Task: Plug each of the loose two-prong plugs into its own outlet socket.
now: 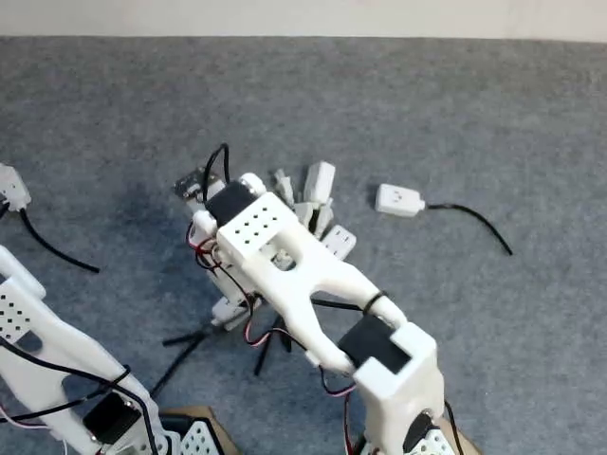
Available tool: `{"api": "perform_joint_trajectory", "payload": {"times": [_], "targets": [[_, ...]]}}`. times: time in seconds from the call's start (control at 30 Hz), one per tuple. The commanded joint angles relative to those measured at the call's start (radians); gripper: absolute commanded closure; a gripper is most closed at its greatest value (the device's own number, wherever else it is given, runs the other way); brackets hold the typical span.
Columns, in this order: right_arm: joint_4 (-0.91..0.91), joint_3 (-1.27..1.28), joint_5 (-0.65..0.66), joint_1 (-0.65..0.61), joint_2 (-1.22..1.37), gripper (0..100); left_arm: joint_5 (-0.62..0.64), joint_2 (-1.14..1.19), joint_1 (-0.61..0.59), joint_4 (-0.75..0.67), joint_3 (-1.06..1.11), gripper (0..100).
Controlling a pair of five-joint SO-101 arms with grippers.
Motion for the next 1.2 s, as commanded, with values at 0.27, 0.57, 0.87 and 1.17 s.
{"api": "perform_joint_trajectory", "payload": {"times": [0.27, 0.57, 0.87, 1.17], "targets": [[0.105, -0.14, -0.005, 0.008, 0.015, 99.4, -0.011, -0.013, -0.012, 0.006, -0.044, 62], [-0.013, -0.139, 0.146, 0.203, -0.107, 99.4, -0.046, -0.015, -0.045, 0.006, -0.044, 62], [-0.084, 0.122, 0.319, 0.237, -0.743, 99.4, -0.06, -0.031, -0.035, 0.183, -0.176, 62], [-0.63, 1.363, 0.503, 0.424, -1.349, 99.4, -0.052, -0.073, 0.01, 0.204, -0.085, 62]]}}
